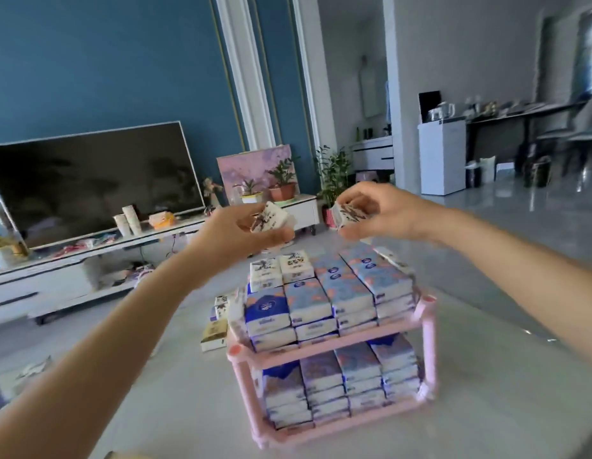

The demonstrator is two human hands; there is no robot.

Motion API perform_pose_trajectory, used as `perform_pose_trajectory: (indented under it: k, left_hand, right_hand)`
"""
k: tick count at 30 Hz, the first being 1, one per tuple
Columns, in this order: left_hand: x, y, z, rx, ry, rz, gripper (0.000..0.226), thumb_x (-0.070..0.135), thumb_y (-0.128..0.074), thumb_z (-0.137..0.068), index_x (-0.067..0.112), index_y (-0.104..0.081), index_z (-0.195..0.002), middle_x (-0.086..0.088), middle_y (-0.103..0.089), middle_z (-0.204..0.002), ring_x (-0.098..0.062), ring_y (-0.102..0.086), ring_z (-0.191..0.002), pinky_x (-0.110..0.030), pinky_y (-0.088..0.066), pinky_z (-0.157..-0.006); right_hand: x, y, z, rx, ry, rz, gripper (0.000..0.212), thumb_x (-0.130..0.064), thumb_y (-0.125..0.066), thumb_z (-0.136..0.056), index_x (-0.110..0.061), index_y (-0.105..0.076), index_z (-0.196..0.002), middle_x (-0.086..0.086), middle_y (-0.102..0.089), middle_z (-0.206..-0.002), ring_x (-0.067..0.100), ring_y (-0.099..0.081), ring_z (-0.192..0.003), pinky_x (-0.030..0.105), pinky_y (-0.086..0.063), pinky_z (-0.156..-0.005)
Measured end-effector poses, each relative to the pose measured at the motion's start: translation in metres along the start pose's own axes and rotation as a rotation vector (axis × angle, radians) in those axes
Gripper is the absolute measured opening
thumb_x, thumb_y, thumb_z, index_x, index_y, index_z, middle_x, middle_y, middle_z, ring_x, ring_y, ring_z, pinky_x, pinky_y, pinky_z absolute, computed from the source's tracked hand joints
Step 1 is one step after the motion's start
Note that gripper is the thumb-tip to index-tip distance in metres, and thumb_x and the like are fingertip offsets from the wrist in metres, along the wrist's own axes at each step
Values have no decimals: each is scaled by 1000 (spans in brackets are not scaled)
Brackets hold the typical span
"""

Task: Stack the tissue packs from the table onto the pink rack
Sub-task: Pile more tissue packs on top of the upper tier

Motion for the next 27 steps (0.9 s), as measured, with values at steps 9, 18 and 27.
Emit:
perform_pose_trajectory:
  k: [9,18,27]
  left_hand:
    - [-7,-79,-69,-267,22,-191,57,35,-74,-74,18,-56,-126,3,-54,-130,-4,-47,-103,-14,-32,-82]
    - [-25,-89,-69,-379,33,-194,61,53,-53,-84,23,-43,-137,8,-47,-134,-8,-46,-113,-15,-38,-85]
    - [-53,-57,-41,-45,256,-300,45,46,-18,-98,19,-53,-108,1,-57,-102,-24,-50,-108,-34,-37,-95]
  right_hand:
    - [42,-1,-53,-254,-29,281,64,-11,-73,-77,-12,-44,-134,3,-45,-139,16,-43,-124,18,-34,-94]
    - [55,-13,-65,-466,-49,326,73,-21,-76,-74,-18,-40,-137,4,-42,-140,19,-44,-125,33,-37,-105]
    - [67,-2,-55,-449,-134,214,69,-43,-60,-85,-24,-28,-144,-2,-32,-148,14,-32,-134,32,-26,-111]
Point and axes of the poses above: each hand's wrist, its own z-axis away from the middle knuckle, its own y-axis out of the back of the hand, x = y × z, the point moved 1 cm from there along -z, towards the middle knuckle
